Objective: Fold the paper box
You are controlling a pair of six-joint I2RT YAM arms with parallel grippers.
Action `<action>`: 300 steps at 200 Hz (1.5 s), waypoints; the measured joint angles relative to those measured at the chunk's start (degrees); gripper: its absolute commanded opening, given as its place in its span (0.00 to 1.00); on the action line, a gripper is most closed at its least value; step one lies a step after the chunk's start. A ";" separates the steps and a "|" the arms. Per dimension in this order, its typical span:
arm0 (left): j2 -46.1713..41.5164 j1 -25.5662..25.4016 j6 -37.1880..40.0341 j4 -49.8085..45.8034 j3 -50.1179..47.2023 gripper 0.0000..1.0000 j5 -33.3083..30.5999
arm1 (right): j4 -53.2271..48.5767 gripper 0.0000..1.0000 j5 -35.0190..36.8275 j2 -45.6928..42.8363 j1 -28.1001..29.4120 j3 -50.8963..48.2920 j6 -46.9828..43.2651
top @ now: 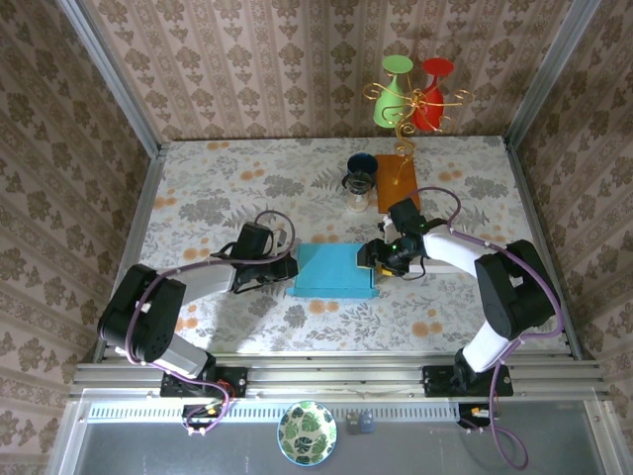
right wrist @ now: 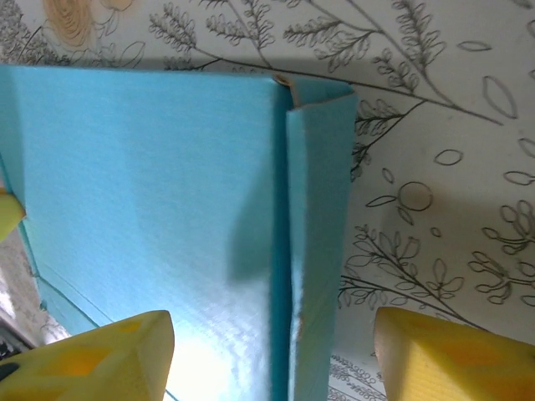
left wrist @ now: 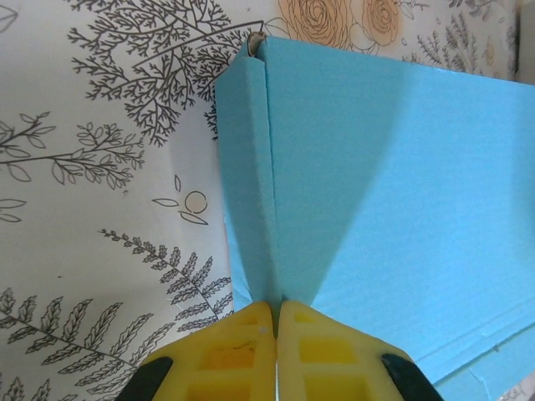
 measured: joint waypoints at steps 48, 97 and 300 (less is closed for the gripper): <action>-0.13 1.79 -0.85 2.95 -1.88 0.06 2.36 | 4.39 0.65 -5.22 0.92 0.00 -1.16 1.75; 0.22 2.25 -1.09 3.54 -1.99 0.08 2.97 | 12.26 0.53 -10.73 2.19 0.24 -1.49 7.78; -24.26 -12.26 54.36 -6.75 -1.99 0.77 -4.07 | 11.91 0.35 -21.81 -4.83 -5.11 -0.48 46.01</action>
